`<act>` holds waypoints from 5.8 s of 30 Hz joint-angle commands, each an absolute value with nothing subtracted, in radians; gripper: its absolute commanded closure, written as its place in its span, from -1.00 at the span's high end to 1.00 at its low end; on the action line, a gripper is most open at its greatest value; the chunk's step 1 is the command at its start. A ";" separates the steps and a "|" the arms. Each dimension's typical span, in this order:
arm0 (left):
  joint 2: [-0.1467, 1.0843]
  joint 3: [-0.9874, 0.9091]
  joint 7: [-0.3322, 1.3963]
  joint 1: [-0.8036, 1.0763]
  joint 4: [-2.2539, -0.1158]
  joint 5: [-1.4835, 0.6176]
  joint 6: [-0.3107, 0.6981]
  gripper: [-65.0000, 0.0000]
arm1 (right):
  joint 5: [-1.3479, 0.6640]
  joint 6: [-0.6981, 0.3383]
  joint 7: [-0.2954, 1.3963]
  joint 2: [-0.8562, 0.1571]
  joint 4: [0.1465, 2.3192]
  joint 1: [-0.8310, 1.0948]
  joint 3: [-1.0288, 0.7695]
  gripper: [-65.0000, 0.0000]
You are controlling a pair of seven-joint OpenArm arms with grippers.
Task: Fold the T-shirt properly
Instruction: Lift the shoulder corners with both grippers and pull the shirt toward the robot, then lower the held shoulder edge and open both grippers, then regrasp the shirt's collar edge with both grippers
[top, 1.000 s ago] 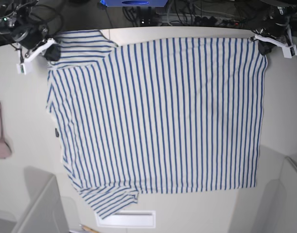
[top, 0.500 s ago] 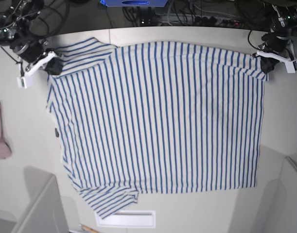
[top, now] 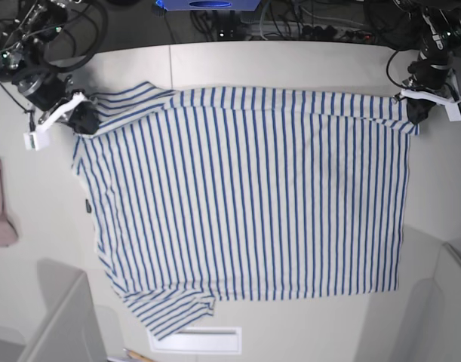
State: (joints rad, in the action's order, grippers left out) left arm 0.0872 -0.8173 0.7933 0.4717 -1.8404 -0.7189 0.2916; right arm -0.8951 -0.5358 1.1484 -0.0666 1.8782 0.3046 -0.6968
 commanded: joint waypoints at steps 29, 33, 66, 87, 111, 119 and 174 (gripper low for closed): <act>0.028 -0.888 0.776 0.496 -1.951 -0.728 0.298 -1.00 | -0.947 -0.542 1.276 -0.084 1.894 0.173 -0.757 -1.00; 0.028 -0.888 0.776 0.503 -1.951 -0.727 0.298 -1.00 | -0.947 -0.542 1.279 -0.084 1.894 0.166 -0.757 -1.00; 0.200 -0.743 0.776 0.326 -1.785 -0.723 0.243 -1.00 | -0.941 -0.410 1.211 -0.165 1.426 -0.186 -0.595 -1.00; 0.214 -0.694 0.869 0.113 -1.667 -0.516 0.248 -1.00 | -0.941 -0.410 0.983 -0.236 1.081 -0.352 -0.418 -1.00; 0.266 -0.636 0.866 -0.015 -1.478 -0.515 0.245 -1.00 | -0.941 -0.360 0.909 -0.254 0.932 -0.429 -0.375 -1.00; 0.266 -0.642 0.865 -0.036 -1.475 -0.516 0.245 -0.93 | -0.941 -0.358 0.881 -0.254 0.934 -0.423 -0.386 -0.35; 0.036 -0.964 0.865 0.151 -1.554 -0.516 0.409 0.33 | -0.941 -0.028 0.699 -0.073 1.262 0.016 -0.656 -0.04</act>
State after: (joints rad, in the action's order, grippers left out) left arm 0.0227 -0.9634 0.8803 0.1608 -1.5379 -0.4999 0.4000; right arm -0.9699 -0.0452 0.6937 -0.0624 1.2598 0.0147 -0.6563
